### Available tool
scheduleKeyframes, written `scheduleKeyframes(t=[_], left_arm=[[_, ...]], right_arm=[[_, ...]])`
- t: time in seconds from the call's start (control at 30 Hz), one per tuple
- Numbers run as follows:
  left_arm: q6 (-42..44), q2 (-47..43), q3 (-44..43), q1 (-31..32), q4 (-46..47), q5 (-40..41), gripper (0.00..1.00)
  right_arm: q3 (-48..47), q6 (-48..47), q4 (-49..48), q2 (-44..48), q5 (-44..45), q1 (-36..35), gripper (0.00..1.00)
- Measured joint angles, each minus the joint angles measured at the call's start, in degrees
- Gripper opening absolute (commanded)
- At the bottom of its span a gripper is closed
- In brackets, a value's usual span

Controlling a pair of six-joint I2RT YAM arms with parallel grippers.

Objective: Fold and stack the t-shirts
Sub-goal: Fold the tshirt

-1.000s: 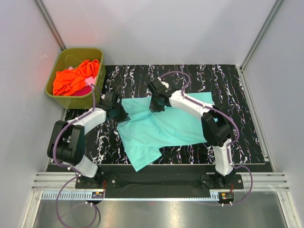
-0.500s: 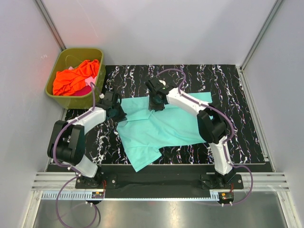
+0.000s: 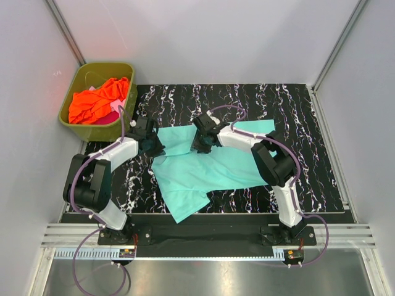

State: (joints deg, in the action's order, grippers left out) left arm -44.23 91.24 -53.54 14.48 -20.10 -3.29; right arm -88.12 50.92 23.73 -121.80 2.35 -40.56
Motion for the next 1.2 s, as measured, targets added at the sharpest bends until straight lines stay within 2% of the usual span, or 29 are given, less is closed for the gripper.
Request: scheduleKeyframes(t=[0.17,0.3,0.47,0.97,1.1,1.2], left_arm=[[-0.02,0.0,0.0,0.0,-0.02,-0.35,0.0],[-0.02,0.0,0.0,0.0,0.0,-0.55,0.0],[-0.02,0.0,0.0,0.0,0.0,-0.59,0.0],[-0.44,0.02,0.0,0.0,0.04,-0.63,0.0],[-0.44,0.02,0.0,0.0,0.04,-0.72,0.0],[-0.48,0.02,0.0,0.0,0.04,-0.85,0.0]], right_arm=[[0.2,1.44,-3.19,0.0,-0.44,0.0,0.39],[0.79,2.56,-4.63,0.0,-0.46,0.0,0.34],[2.4,3.85,-5.51,0.0,-0.46,0.0,0.39],[2.43,4.94,-9.14,0.0,-0.44,0.0,0.39],[2.43,5.35,-9.31,0.0,-0.28,0.0,0.37],[2.43,5.9,-9.38,-0.02,0.07,0.0,0.32]])
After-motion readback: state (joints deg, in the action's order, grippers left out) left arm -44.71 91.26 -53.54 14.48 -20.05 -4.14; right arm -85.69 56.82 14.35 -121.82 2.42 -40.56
